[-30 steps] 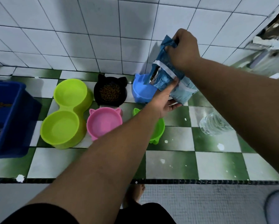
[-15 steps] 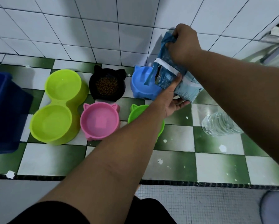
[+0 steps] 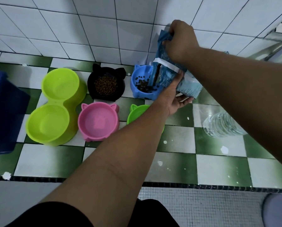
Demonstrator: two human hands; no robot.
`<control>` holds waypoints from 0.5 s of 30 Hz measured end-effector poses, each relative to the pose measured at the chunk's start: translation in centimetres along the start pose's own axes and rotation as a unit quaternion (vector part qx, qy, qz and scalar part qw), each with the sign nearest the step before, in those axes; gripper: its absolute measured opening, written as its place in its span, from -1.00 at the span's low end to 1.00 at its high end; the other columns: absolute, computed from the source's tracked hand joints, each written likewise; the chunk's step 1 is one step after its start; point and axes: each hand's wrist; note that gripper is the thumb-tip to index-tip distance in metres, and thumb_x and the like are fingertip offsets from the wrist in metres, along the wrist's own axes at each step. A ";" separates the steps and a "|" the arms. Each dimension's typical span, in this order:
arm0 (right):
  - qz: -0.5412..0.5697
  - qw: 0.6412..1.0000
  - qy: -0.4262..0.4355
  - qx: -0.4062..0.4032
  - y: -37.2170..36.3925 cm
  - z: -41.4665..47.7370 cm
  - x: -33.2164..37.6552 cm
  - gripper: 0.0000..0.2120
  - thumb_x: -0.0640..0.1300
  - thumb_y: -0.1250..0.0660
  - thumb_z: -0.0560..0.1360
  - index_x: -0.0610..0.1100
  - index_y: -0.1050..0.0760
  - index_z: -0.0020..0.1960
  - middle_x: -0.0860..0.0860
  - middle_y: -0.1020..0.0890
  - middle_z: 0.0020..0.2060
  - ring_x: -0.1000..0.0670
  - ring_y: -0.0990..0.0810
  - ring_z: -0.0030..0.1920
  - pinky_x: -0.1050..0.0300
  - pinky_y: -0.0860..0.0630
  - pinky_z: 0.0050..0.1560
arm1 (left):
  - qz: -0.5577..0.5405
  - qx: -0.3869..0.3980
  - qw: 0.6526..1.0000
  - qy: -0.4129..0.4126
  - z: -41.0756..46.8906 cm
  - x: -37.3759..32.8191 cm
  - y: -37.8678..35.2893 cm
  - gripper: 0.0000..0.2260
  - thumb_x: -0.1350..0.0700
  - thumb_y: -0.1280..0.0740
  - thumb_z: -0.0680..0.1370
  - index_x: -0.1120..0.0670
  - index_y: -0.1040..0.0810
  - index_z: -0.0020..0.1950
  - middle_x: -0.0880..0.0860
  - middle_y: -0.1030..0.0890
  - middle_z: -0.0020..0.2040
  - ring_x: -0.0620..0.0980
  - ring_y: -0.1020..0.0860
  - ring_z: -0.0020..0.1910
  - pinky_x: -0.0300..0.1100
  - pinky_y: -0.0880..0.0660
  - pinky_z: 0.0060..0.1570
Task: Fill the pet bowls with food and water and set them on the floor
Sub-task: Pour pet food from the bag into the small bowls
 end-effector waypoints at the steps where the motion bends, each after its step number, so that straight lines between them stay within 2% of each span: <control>1: 0.000 1.000 0.002 0.000 0.0 -0.1 0.0 -0.89 -0.26 -0.26 0.54 -0.12 -0.33 -0.02 -0.03 -0.44 -0.03 0.00 -0.41 -0.07 0.22 -0.28 -0.19 | 0.000 -0.001 1.000 -0.001 -0.1 0.0 0.0 -0.42 -0.19 -0.45 0.54 0.15 -0.47 0.40 0.23 -0.56 0.33 0.20 -0.59 0.19 0.10 -0.64 0.08; 6: 0.006 1.000 0.004 0.002 -0.1 -0.2 0.2 -0.89 -0.27 -0.26 0.53 -0.14 -0.34 -0.03 -0.04 -0.45 -0.05 -0.01 -0.41 -0.09 0.20 -0.28 -0.21 | 0.009 -0.006 1.000 -0.008 -0.3 0.0 0.1 -0.43 -0.19 -0.45 0.54 0.14 -0.47 0.40 0.22 -0.57 0.33 0.20 -0.59 0.19 0.12 -0.63 0.11; 12: 0.005 1.000 0.007 0.000 0.3 -0.4 0.4 -0.88 -0.25 -0.27 0.55 -0.12 -0.33 -0.02 -0.03 -0.44 -0.03 -0.01 -0.42 -0.07 0.19 -0.31 -0.17 | 0.022 0.000 1.000 -0.014 -0.4 -0.1 0.0 -0.42 -0.21 -0.43 0.54 0.13 -0.47 0.41 0.21 -0.56 0.34 0.22 -0.58 0.26 0.08 -0.66 0.04; 15: 0.017 1.000 0.008 0.000 0.6 -0.8 0.3 -0.88 -0.25 -0.27 0.55 -0.13 -0.33 -0.02 -0.03 -0.44 -0.04 0.00 -0.41 -0.07 0.20 -0.29 -0.18 | 0.028 0.007 0.999 -0.016 -0.2 -0.1 0.2 -0.46 -0.20 -0.44 0.54 0.11 -0.48 0.37 0.21 -0.57 0.33 0.23 -0.57 0.27 0.11 -0.64 0.11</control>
Point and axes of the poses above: each hand's wrist, its own z-axis towards the middle knuckle, its own y-axis out of the back of the hand, x = y × z
